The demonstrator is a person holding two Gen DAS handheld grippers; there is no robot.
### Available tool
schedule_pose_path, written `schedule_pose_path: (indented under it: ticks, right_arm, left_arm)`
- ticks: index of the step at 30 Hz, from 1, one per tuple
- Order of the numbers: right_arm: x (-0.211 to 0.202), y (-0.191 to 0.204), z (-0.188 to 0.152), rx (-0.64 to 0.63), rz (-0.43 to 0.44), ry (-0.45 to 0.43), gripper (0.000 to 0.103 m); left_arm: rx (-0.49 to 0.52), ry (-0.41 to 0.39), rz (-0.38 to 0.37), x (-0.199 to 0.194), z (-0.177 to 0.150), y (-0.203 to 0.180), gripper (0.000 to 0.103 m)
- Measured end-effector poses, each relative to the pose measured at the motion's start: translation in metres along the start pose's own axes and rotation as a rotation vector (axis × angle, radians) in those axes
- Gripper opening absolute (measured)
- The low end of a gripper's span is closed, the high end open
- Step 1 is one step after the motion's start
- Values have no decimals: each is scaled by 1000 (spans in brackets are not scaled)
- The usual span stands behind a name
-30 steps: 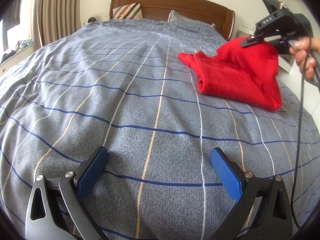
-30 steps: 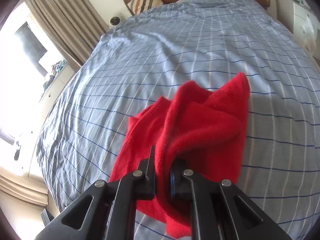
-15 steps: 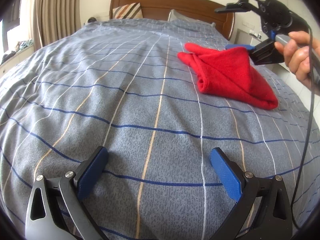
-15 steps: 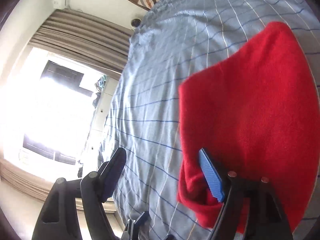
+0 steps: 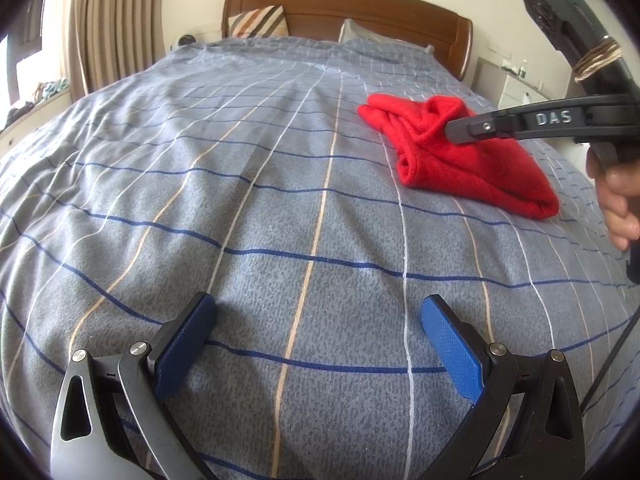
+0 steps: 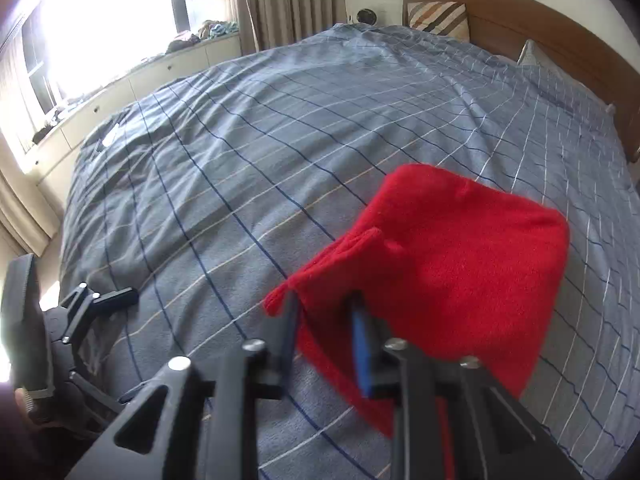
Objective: Fold small clothes
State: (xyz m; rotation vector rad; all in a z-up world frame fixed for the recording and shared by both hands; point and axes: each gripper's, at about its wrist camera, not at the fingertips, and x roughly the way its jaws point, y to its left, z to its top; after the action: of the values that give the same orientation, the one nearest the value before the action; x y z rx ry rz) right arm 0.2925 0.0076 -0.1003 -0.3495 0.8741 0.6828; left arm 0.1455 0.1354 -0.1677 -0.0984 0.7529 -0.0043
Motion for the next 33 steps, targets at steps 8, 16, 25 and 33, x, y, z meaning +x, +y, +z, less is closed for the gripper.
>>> schedule_pose_path:
  ticks: [8, 16, 25, 33]
  right_arm:
    - [44, 26, -23, -68, -6, 54, 9]
    - [-35, -22, -30, 162, 232, -78, 30]
    - [-16, -87, -97, 409, 74, 75, 28]
    - [-67, -71, -137, 486, 2, -78, 53]
  left_arm:
    - [2, -1, 2, -1, -1, 0, 102]
    - [6, 0, 5, 0, -2, -1, 102]
    - [14, -3, 15, 0, -4, -2, 102]
    - [24, -2, 28, -1, -6, -5, 103]
